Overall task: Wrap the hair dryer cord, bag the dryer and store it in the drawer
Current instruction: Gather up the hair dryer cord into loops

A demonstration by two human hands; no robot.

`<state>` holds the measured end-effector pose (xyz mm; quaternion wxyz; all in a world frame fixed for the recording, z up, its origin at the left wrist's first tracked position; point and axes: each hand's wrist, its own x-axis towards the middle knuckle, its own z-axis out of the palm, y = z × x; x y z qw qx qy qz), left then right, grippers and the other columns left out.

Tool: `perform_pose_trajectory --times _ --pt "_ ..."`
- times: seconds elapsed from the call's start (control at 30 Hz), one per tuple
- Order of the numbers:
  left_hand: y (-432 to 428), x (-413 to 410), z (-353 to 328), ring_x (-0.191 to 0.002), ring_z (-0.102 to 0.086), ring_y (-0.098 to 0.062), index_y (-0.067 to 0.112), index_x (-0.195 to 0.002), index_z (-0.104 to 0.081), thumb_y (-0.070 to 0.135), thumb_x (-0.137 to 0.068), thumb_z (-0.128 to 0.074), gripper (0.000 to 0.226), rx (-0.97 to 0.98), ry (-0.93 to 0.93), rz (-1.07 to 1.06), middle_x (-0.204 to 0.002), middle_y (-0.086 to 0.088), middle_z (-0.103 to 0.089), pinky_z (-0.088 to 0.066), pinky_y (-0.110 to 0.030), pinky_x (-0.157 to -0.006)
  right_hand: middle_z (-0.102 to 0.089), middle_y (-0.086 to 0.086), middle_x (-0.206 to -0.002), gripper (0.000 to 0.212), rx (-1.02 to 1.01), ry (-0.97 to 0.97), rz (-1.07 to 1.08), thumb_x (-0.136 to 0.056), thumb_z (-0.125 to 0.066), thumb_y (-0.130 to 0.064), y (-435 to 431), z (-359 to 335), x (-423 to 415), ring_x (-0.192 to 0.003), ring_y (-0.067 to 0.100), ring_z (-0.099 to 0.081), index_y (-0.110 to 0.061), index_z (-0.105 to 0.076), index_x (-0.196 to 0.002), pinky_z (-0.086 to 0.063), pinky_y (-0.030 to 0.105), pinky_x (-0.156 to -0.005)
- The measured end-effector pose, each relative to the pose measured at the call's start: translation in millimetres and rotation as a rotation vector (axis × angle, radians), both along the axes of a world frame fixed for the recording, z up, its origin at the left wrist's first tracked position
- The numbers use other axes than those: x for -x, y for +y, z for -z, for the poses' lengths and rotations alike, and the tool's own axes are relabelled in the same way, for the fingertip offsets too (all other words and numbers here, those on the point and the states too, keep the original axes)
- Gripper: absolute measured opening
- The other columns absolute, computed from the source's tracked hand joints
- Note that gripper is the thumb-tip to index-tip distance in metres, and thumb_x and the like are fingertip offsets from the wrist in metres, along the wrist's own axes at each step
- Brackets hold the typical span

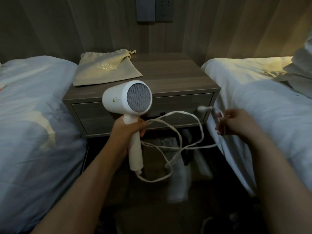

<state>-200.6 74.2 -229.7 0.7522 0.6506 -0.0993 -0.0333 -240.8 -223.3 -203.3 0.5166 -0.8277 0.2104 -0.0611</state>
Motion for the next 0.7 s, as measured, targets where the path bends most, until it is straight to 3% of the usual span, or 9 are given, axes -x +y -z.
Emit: perform_pose_trajectory --times 0.07,0.13,0.23,0.3,0.4,0.47,0.57,0.63,0.7 --pt "1 0 -4 -0.046 -0.048 -0.016 0.008 -0.063 -0.052 0.0 -0.075 -0.059 0.017 0.045 0.023 -0.035 -0.05 0.0 -0.053 -0.041 -0.028 -0.053 -0.064 0.018 -0.061 0.017 0.185 0.187 -0.123 -0.092 -0.043 0.002 -3 -1 4 -0.04 0.017 -0.061 0.004 -0.059 -0.087 -0.054 0.03 -0.05" --pt "1 -1 -7 -0.046 -0.047 -0.015 0.009 -0.065 -0.048 -0.002 -0.075 -0.058 0.017 0.121 0.074 -0.023 -0.05 0.001 -0.053 -0.041 -0.026 -0.05 -0.067 0.02 -0.07 0.019 0.213 0.297 -0.202 -0.092 -0.042 0.003 -1 -4 7 -0.049 0.021 -0.063 -0.001 -0.056 -0.105 -0.054 0.029 -0.05" --pt "-2 0 -7 -0.044 -0.047 -0.014 0.01 -0.068 -0.047 0.004 -0.07 -0.059 0.013 0.194 0.129 0.038 -0.05 0.001 -0.052 -0.042 -0.022 -0.045 -0.067 0.027 -0.094 0.034 0.22 0.293 -0.229 -0.093 -0.05 -0.013 8 -3 6 -0.069 0.033 -0.067 -0.007 -0.047 -0.127 -0.056 0.037 -0.06" --pt "-6 3 -7 -0.044 -0.047 -0.014 0.01 -0.069 -0.047 -0.001 -0.079 -0.056 0.017 0.21 0.161 0.061 -0.052 -0.001 -0.052 -0.042 -0.022 -0.046 -0.066 0.024 -0.098 0.041 0.226 0.224 -0.27 -0.094 -0.046 -0.034 17 -5 6 -0.083 0.038 -0.066 -0.005 -0.052 -0.121 -0.055 0.047 -0.078" --pt "-16 7 -10 -0.046 -0.046 -0.016 0.011 -0.069 -0.048 -0.004 -0.082 -0.052 0.02 0.234 0.191 0.101 -0.054 -0.004 -0.05 -0.042 -0.023 -0.048 -0.066 0.003 -0.092 0.053 0.009 0.136 -0.333 -0.085 -0.035 -0.06 35 -15 12 -0.086 0.02 -0.062 -0.022 -0.066 -0.103 -0.048 0.037 -0.088" --pt "-22 9 -10 -0.046 -0.046 -0.017 0.011 -0.068 -0.048 -0.001 -0.079 -0.057 0.019 0.218 0.198 0.117 -0.053 -0.003 -0.052 -0.042 -0.023 -0.049 -0.066 -0.004 -0.106 0.062 -0.047 0.096 -0.392 -0.076 -0.025 -0.075 44 -21 12 -0.104 0.014 -0.059 -0.035 -0.071 -0.089 -0.04 0.034 -0.099" --pt "-29 10 -10 -0.048 -0.047 -0.017 0.01 -0.066 -0.05 -0.001 -0.078 -0.06 0.02 0.144 0.165 0.136 -0.055 -0.004 -0.052 -0.042 -0.027 -0.053 -0.071 -0.004 -0.108 0.077 -0.153 0.042 -0.45 -0.072 -0.017 -0.082 55 -28 11 -0.11 0.011 -0.06 -0.032 -0.07 -0.097 -0.039 0.032 -0.102" --pt "-34 12 -8 -0.05 -0.048 -0.018 0.01 -0.065 -0.051 -0.004 -0.081 -0.059 0.023 0.072 0.143 0.124 -0.056 -0.006 -0.052 -0.042 -0.028 -0.055 -0.071 -0.004 -0.111 0.077 -0.108 0.015 -0.485 -0.067 -0.028 -0.087 60 -36 13 -0.11 0.008 -0.061 -0.031 -0.07 -0.099 -0.036 0.033 -0.105" --pt "-37 15 -8 -0.05 -0.05 -0.018 0.011 -0.064 -0.054 -0.004 -0.079 -0.061 0.023 0.003 0.113 0.108 -0.053 -0.005 -0.055 -0.044 -0.028 -0.055 -0.075 -0.004 -0.097 0.047 0.002 0.016 -0.565 -0.072 -0.057 -0.066 68 -44 16 -0.096 0.005 -0.067 -0.028 -0.071 -0.096 -0.044 0.027 -0.096"
